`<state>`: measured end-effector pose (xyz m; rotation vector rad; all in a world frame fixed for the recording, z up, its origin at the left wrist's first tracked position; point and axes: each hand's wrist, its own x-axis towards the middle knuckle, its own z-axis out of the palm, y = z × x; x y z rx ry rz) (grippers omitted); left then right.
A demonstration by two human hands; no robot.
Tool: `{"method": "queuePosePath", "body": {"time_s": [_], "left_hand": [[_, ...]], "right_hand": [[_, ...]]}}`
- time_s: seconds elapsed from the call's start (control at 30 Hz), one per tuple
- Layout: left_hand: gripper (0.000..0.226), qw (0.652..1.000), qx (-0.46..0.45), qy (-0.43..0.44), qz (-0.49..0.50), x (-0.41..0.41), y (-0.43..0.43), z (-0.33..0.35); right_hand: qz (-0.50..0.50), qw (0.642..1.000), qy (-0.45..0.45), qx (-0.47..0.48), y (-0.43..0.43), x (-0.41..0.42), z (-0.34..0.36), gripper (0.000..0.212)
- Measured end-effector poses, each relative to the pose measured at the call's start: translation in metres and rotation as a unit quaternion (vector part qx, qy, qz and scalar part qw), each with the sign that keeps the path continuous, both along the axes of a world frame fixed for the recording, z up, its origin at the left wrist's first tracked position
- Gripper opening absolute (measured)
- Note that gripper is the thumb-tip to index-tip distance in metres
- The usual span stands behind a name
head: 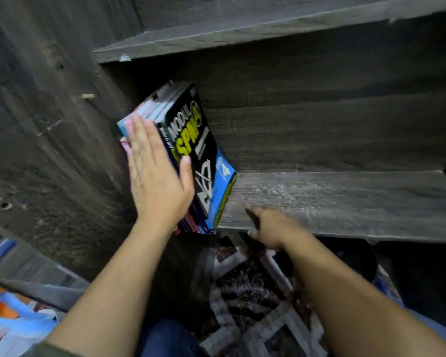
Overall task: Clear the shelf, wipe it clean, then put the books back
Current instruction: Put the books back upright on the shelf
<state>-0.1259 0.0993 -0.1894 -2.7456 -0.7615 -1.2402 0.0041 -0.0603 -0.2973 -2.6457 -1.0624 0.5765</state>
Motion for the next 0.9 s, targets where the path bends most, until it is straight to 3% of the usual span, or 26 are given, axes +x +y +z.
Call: {"method": "queuePosePath", "body": {"time_s": [0.13,0.27,0.37,0.53,0.73,0.9], "left_hand": [[0.079,0.999,-0.035,-0.030,0.011,0.004,-0.050,0.006],[0.061,0.980,-0.068,0.122,-0.145,0.023,-0.143,-0.020],[0.043,0.919,-0.125,0.288,-0.239,0.042,-0.218,-0.045],[0.040,0.785,-0.076,0.476,-0.390,0.076,-0.329,-0.074],[0.041,0.644,0.012,0.593,-0.483,0.095,-0.449,-0.114],[0.037,0.558,0.110,0.633,-0.526,0.097,-0.524,-0.145]], "right_hand": [[-0.068,0.997,0.024,0.041,-0.061,0.013,0.040,0.064],[-0.123,0.991,-0.026,0.034,-0.147,0.004,0.059,0.061],[-0.176,0.984,-0.032,0.004,-0.228,-0.014,0.051,0.059],[-0.279,0.959,0.021,-0.037,-0.372,-0.059,0.010,0.051],[-0.388,0.914,0.093,-0.066,-0.490,-0.124,-0.064,0.047],[-0.461,0.878,0.108,-0.072,-0.532,-0.146,-0.119,0.048]]}}
